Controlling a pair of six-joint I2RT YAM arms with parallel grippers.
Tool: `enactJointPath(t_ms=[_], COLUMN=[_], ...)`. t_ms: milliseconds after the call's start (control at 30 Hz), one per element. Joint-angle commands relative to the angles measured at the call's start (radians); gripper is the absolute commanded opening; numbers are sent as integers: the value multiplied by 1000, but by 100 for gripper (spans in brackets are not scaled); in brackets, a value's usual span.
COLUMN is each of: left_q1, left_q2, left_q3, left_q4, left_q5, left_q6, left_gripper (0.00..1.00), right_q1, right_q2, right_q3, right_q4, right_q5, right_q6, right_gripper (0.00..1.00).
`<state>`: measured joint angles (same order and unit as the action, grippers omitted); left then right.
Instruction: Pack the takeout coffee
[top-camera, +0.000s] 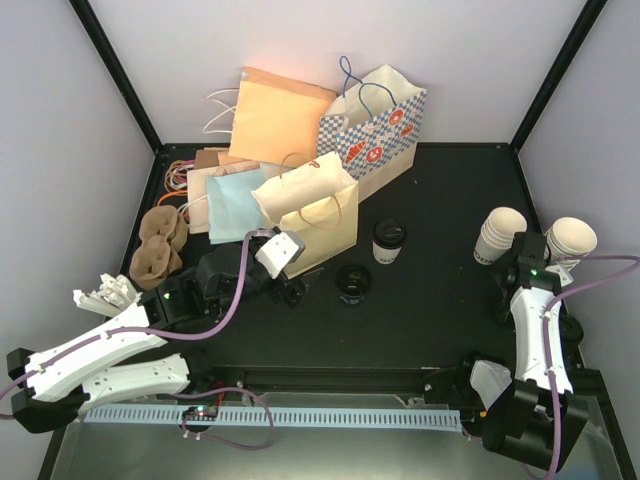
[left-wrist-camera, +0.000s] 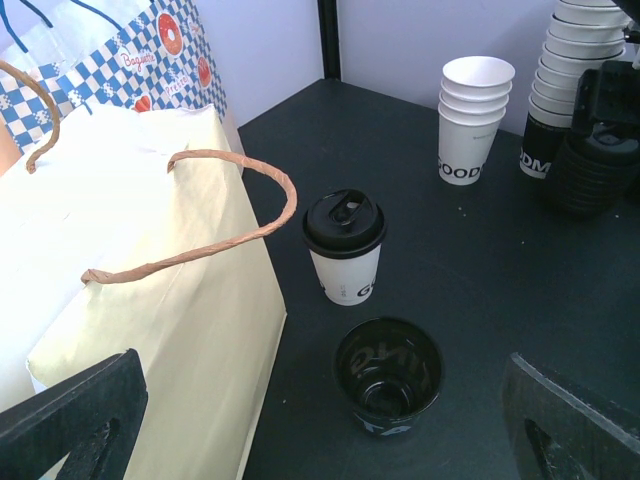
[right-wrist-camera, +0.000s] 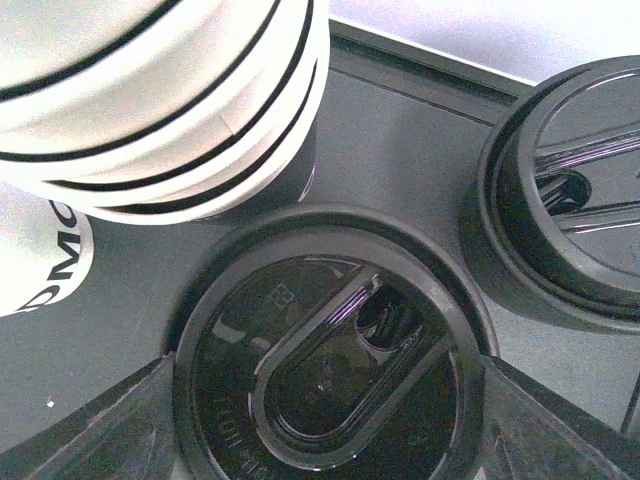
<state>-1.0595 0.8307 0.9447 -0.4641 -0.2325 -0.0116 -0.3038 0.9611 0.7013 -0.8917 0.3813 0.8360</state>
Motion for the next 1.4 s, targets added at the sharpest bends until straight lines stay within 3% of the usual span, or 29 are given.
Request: enactJointPath(t_ms=[0,533,700,867,1367], left_q1=[6,6,6,6,6], left_q2=[-10,5,11,12,6], left_q3=[6,12,18,22,19], left_q4=[2,11,12,8,5], left_q5=[-6,9,15,15,7], left_q6=[10,6,4,1,2], left_gripper=[99,99,99,99,99], right_q1=[-6,49,181,236,261], right_q2=[-10,-48,-59,-63,-77], right_q3=[10,-37,-10,6,68], right_q4=[3,-9,-62,-89,-147], right_q5=[14,-32,30,40,142], right_q6=[6,41,114,161,164], right_gripper=[78,77,77,76,75])
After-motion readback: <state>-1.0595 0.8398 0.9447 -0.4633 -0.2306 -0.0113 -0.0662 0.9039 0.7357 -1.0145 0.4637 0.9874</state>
